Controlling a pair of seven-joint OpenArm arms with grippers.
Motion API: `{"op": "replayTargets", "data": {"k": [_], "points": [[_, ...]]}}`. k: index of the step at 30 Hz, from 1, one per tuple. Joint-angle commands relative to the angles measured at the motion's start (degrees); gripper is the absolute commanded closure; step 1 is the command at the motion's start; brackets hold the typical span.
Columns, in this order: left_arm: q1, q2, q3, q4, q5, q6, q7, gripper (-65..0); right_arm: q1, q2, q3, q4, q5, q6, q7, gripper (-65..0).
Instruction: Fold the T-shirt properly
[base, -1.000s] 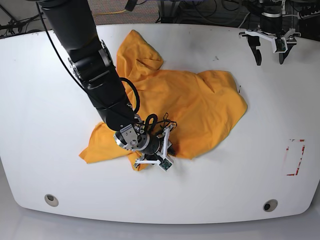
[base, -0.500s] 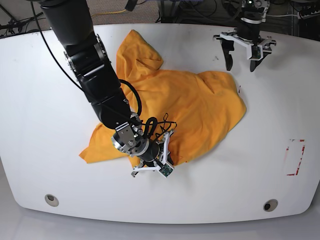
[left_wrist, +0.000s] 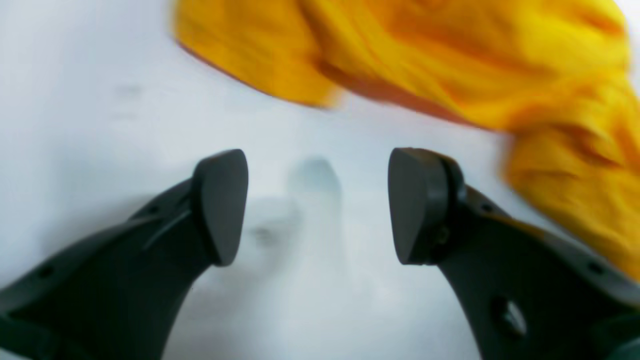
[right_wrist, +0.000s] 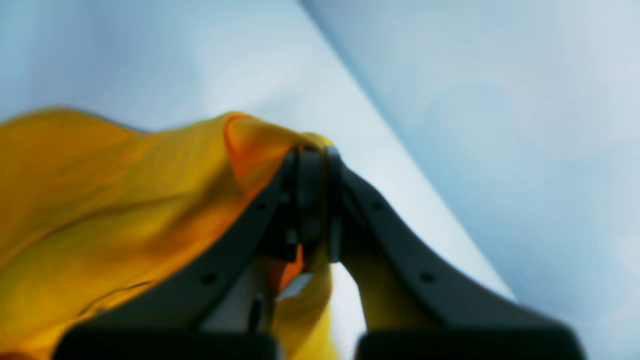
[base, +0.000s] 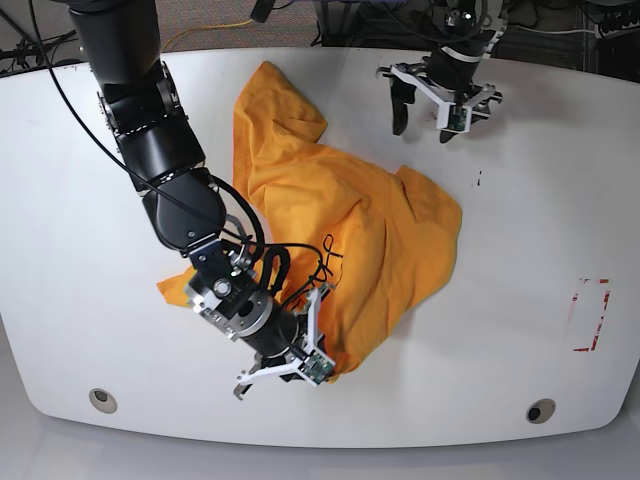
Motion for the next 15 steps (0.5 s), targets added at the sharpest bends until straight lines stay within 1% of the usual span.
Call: {"op": "replayTargets", "data": {"k": [1, 4, 5, 7, 9, 11, 14, 15], "points": [[-1.58, 0.02, 2.21, 0.49, -0.19, -0.09, -1.68, -41.4, 2.50, 0.21, 4.26, 3.04, -0.04, -0.72, 0.21, 0.0], [-2.11, -0.07, 4.49, -0.82, -0.19, -0.27, -1.68, -41.4, 3.82, 0.39, 6.90, 6.11, -0.04, -0.64, -1.20, 0.0], [-2.99, -0.07, 5.28, -1.44, -0.19, -0.97, -1.68, -41.4, 4.34, 0.65, 7.52, 6.91, -0.04, -0.64, -2.08, 0.0], [-4.13, -0.07, 6.60, -2.58, -0.19, -2.64, -1.68, -41.4, 5.49, 0.74, 8.13, 7.35, -0.04, -0.64, -2.96, 0.0], [-5.27, 0.02, 7.74, -4.34, -0.19, -5.45, -1.68, -41.4, 6.45, 0.74, 8.31, 7.43, -0.04, -0.64, -3.40, 0.0], [-5.80, 0.02, 8.71, -5.92, -0.19, -7.56, -1.68, -41.4, 6.72, 1.09, 8.31, 8.31, -0.04, -0.64, -3.40, 0.0], [-7.21, 0.28, 10.12, -8.38, -0.19, -9.76, -1.68, -41.4, 6.89, 2.76, 8.31, 9.10, -0.04, -0.64, -3.40, 0.0], [-7.82, 0.37, 10.38, -8.91, -0.19, -9.94, -1.68, -41.4, 6.98, 2.94, 8.31, 9.10, -0.04, -0.64, -3.40, 0.0]]}}
